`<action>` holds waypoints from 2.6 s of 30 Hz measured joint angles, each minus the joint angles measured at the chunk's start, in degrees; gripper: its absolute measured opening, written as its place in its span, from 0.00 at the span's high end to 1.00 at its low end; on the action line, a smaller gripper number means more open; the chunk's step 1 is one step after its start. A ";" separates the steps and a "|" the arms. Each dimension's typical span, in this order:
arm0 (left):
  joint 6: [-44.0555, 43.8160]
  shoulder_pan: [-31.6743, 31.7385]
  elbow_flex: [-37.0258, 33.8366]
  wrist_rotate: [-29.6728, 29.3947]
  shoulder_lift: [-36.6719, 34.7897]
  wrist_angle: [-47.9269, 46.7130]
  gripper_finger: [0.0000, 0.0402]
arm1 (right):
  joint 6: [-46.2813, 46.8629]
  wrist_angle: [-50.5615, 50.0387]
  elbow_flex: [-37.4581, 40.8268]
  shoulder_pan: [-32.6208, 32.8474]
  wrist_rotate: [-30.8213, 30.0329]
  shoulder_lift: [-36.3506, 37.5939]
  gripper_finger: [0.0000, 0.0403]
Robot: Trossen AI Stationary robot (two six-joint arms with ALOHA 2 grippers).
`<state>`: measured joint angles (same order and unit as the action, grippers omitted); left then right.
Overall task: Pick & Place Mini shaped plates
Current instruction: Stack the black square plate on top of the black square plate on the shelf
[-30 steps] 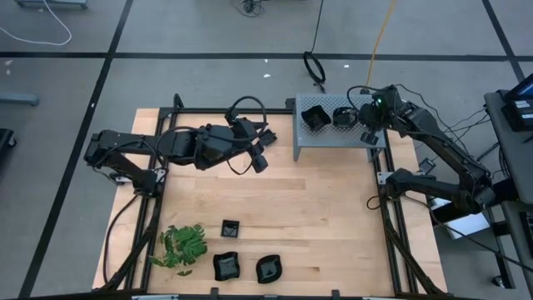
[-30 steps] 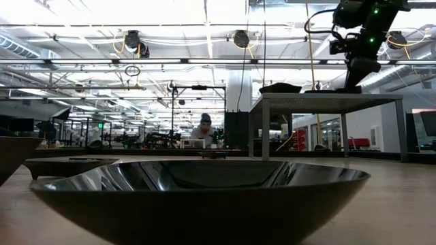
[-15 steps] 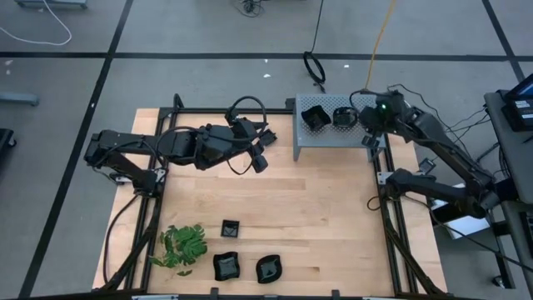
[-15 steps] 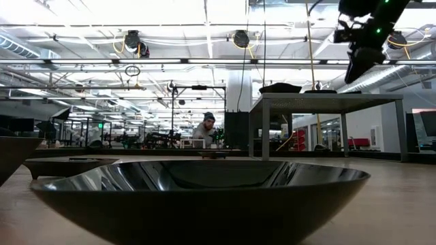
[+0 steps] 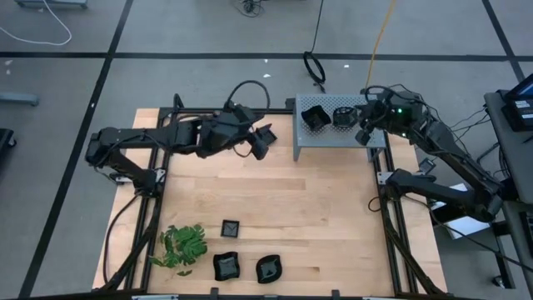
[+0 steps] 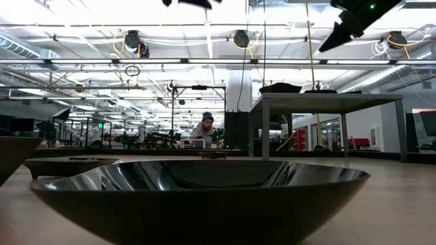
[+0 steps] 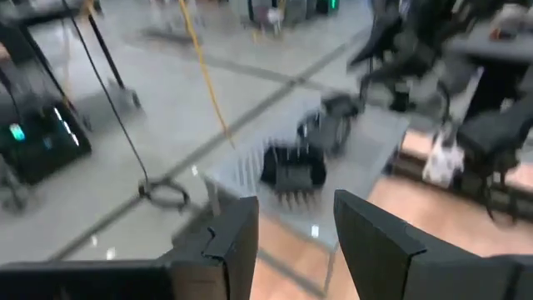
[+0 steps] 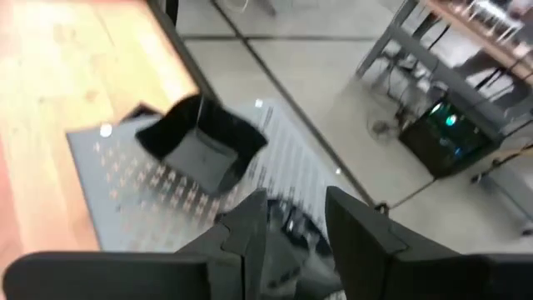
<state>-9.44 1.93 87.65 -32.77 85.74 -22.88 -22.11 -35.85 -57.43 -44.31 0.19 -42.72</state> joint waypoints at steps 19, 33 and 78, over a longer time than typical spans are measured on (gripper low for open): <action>-3.34 13.02 0.01 16.74 23.76 -9.93 0.59 | 0.00 4.35 0.00 0.08 -0.11 -0.48 0.72; -14.72 20.58 -0.06 25.68 34.01 -8.52 0.59 | 0.46 4.35 0.00 0.09 -0.12 -0.48 0.73; 3.56 18.07 0.16 37.58 36.40 -19.00 0.95 | 1.51 4.35 0.00 0.07 -0.13 -0.59 0.73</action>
<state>-5.88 20.00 87.81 4.82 122.14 -41.88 -20.60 -31.51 -57.43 -44.25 0.05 -43.31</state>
